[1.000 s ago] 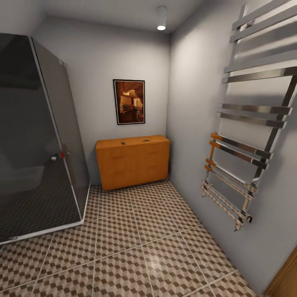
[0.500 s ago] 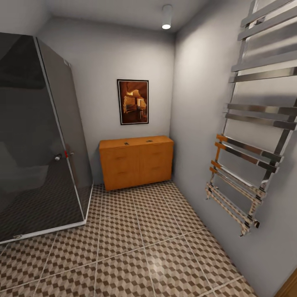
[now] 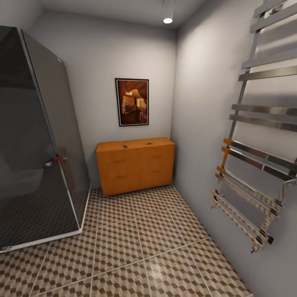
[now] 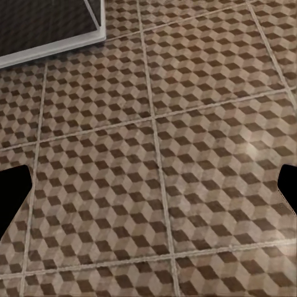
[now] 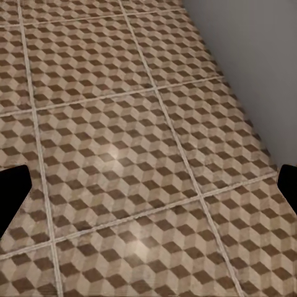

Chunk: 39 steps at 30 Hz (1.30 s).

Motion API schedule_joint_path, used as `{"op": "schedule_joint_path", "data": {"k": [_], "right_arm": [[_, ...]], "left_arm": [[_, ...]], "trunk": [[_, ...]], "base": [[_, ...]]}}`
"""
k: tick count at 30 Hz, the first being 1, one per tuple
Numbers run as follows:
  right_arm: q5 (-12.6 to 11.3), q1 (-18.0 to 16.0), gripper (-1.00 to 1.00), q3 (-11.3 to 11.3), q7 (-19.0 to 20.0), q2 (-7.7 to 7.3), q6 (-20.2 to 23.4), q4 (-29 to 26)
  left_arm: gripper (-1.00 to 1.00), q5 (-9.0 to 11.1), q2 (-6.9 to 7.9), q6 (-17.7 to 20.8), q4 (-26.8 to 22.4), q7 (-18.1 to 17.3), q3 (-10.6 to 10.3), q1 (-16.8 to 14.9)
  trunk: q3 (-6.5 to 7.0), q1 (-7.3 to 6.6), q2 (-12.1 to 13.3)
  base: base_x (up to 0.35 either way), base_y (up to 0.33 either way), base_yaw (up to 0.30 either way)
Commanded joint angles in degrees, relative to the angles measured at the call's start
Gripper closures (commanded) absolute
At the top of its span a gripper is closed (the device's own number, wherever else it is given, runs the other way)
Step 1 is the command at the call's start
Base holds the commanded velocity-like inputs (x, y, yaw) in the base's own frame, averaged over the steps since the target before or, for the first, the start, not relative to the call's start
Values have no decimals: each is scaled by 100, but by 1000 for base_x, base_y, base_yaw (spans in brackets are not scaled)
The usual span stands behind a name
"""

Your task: Take the four mousetraps from the cabinet in the bathroom and place them on the bathroom floor. Make sure all four end up on the same floor surface, and ensure that at least two of them are either under or directly next to the same bathroom sink.

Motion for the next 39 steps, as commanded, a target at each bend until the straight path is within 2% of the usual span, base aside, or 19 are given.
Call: {"op": "schedule_joint_path", "data": {"k": [1, 39], "right_arm": [[4, -2, -100, 32, -37, 5, -8, 4], [-1, -3, -100, 35, -44, 51, 18, 3]], "left_arm": [[-100, 32, -3, -26, 20, 16, -49, -7], [-100, 27, -3, -26, 20, 16, -49, -2]], "trunk": [[-2, 5, -3], [-2, 5, -3]], "base": [[338, 0, 0], [317, -7, 8]]}}
